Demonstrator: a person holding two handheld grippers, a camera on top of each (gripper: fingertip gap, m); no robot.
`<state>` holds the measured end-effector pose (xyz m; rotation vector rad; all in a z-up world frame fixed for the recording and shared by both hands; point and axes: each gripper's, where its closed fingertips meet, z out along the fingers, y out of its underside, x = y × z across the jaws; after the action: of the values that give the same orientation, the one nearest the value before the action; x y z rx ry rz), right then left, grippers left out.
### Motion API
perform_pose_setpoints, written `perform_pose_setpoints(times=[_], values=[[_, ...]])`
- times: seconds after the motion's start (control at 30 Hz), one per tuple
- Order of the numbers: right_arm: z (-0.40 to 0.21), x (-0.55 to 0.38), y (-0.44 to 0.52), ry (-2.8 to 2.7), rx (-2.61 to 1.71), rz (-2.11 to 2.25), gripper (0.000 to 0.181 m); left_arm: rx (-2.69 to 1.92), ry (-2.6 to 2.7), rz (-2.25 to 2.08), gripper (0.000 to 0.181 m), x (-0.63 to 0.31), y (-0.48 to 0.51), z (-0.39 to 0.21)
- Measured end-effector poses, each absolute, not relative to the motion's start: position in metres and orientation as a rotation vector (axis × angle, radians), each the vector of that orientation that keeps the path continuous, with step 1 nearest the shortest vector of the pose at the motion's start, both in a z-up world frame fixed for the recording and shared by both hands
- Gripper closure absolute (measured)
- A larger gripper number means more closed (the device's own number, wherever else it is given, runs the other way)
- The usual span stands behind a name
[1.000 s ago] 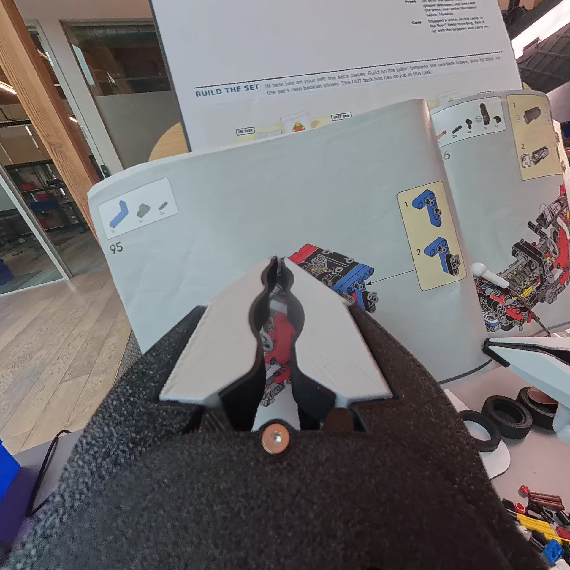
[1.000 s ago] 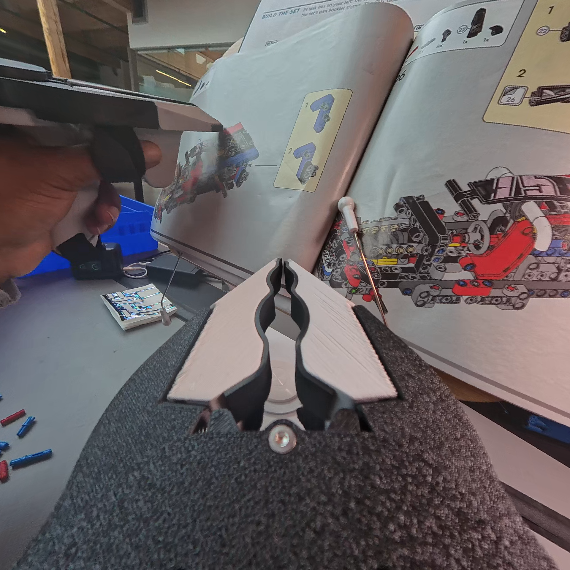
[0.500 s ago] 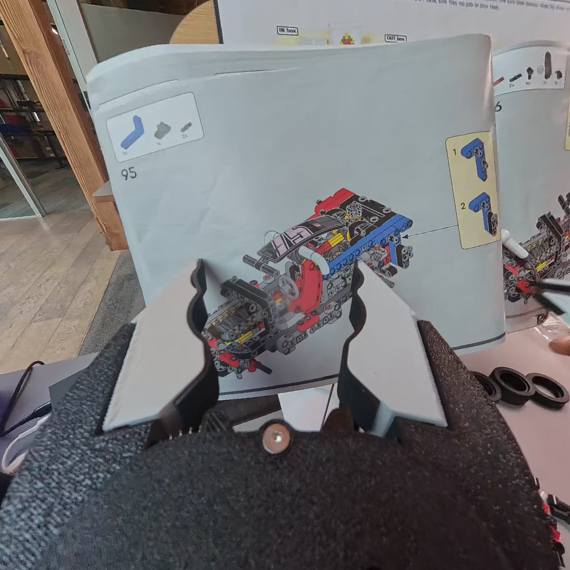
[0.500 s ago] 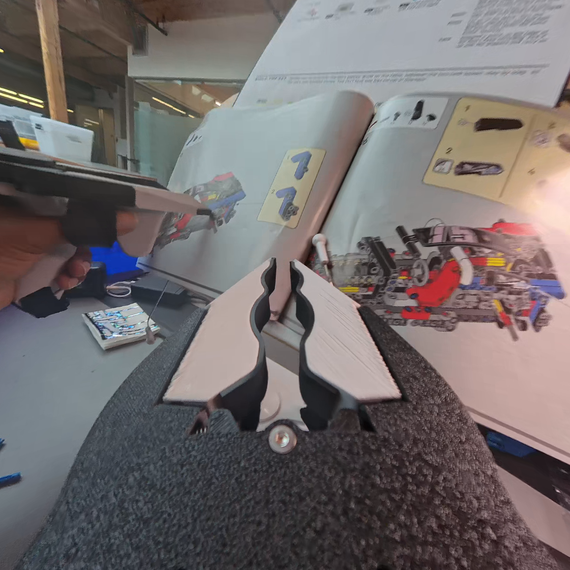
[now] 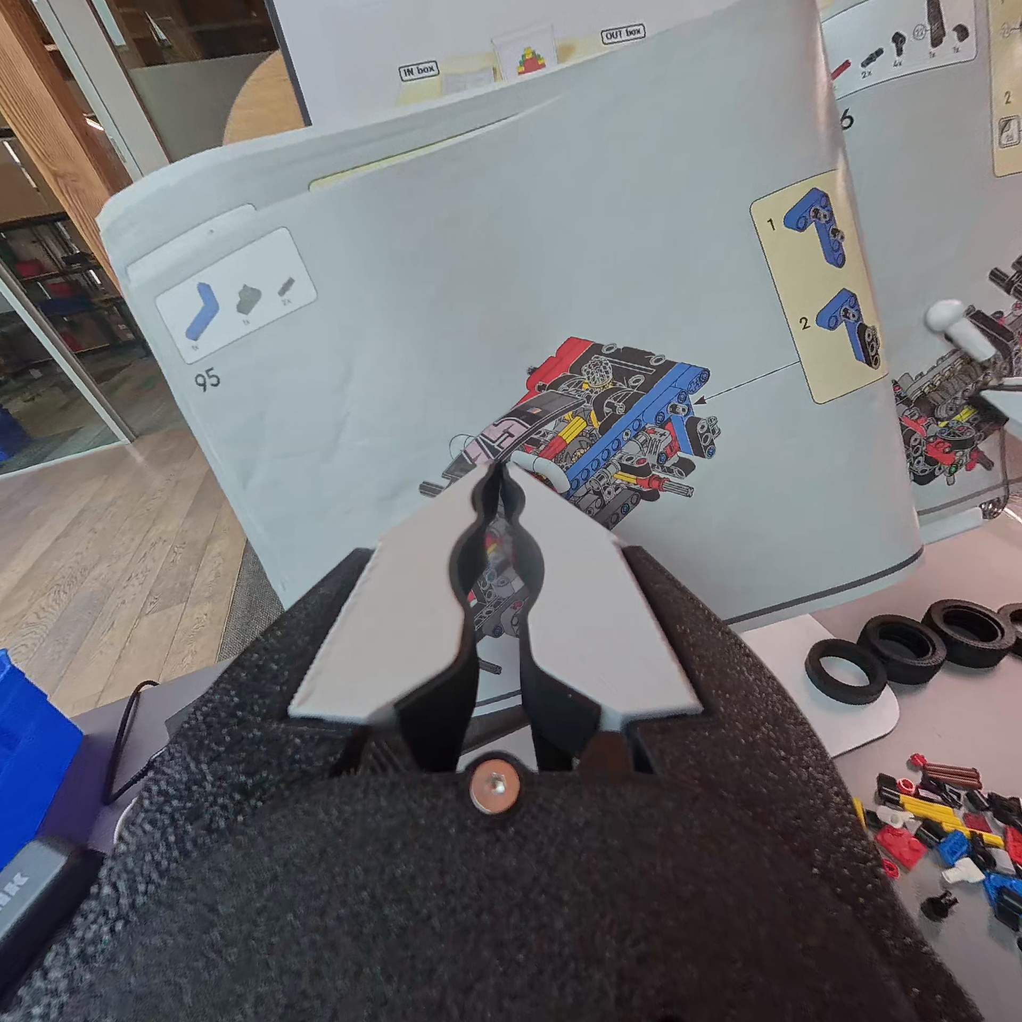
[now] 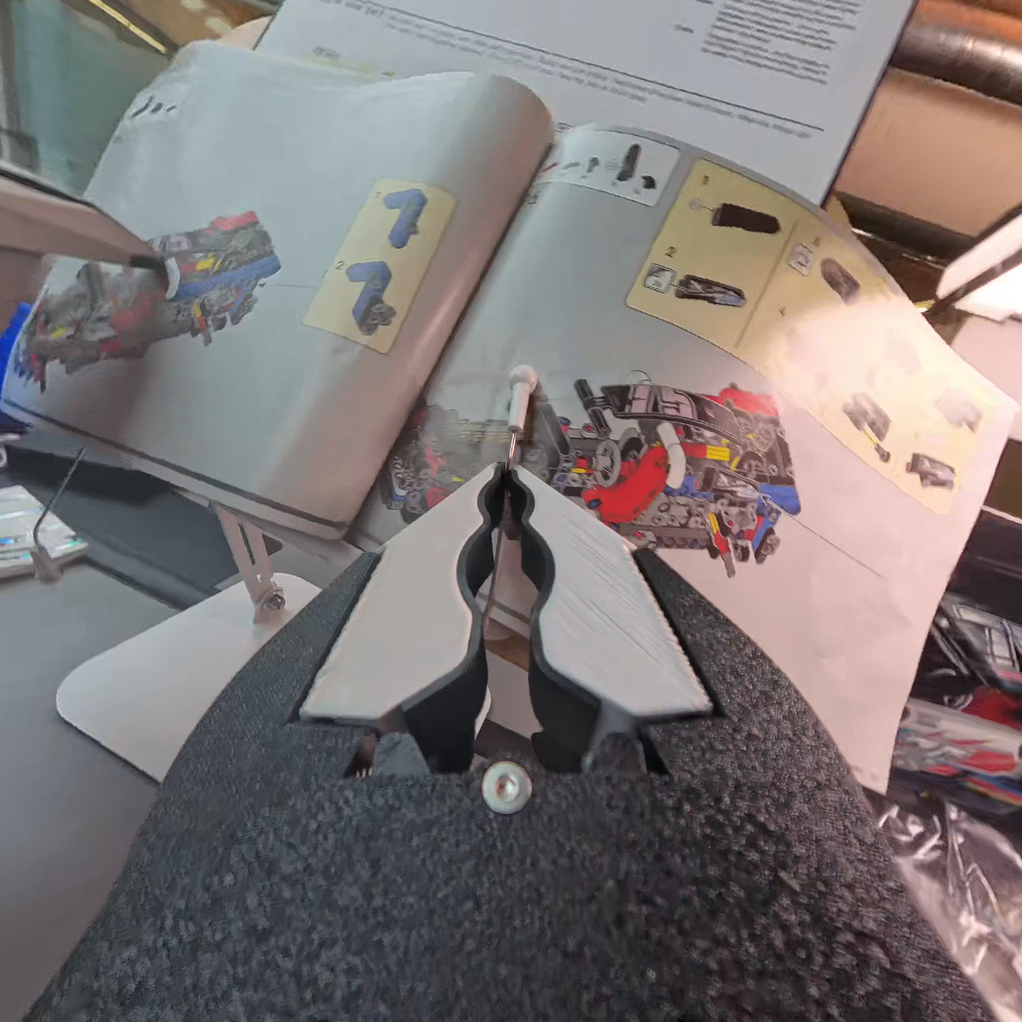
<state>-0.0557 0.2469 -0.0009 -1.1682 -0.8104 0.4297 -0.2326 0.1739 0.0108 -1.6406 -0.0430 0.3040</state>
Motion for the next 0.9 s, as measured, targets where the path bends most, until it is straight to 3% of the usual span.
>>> perform_pose_setpoints(times=[0.07,0.1,0.23,0.3,0.43,0.6,0.73,0.83,0.9], values=[[-0.002,-0.036,0.259,-0.688,-1.246,0.495,0.179,-1.669,-0.04,0.275,0.179,-0.232,0.172,0.008],[-0.006,-0.026,0.266,-0.626,-1.292,0.552,0.178,-1.677,-0.04,0.255,0.17,-0.231,0.171,0.006],[-0.033,0.001,0.278,-0.394,-1.461,0.857,0.173,-1.7,-0.091,0.252,0.11,-0.237,0.163,0.0],[-0.045,0.006,0.275,-0.351,-1.509,0.948,0.172,-1.695,-0.136,0.222,0.09,-0.238,0.156,-0.002],[-0.052,0.01,0.27,-0.389,-1.516,0.911,0.168,-1.725,-0.182,0.106,0.081,-0.231,0.162,-0.017],[-0.028,0.063,0.275,-0.235,-1.44,0.748,0.145,-1.69,-0.16,0.204,0.101,-0.238,0.162,-0.02],[0.01,0.047,0.247,-0.378,-1.275,0.702,0.144,-1.646,-0.111,0.229,0.156,-0.233,0.159,-0.014],[0.02,0.002,0.213,-0.58,-1.221,0.706,0.138,-1.665,-0.075,0.192,0.177,-0.227,0.162,-0.015],[0.022,-0.033,0.188,-0.725,-1.179,0.656,0.131,-1.69,-0.061,0.146,0.181,-0.224,0.164,-0.017]])
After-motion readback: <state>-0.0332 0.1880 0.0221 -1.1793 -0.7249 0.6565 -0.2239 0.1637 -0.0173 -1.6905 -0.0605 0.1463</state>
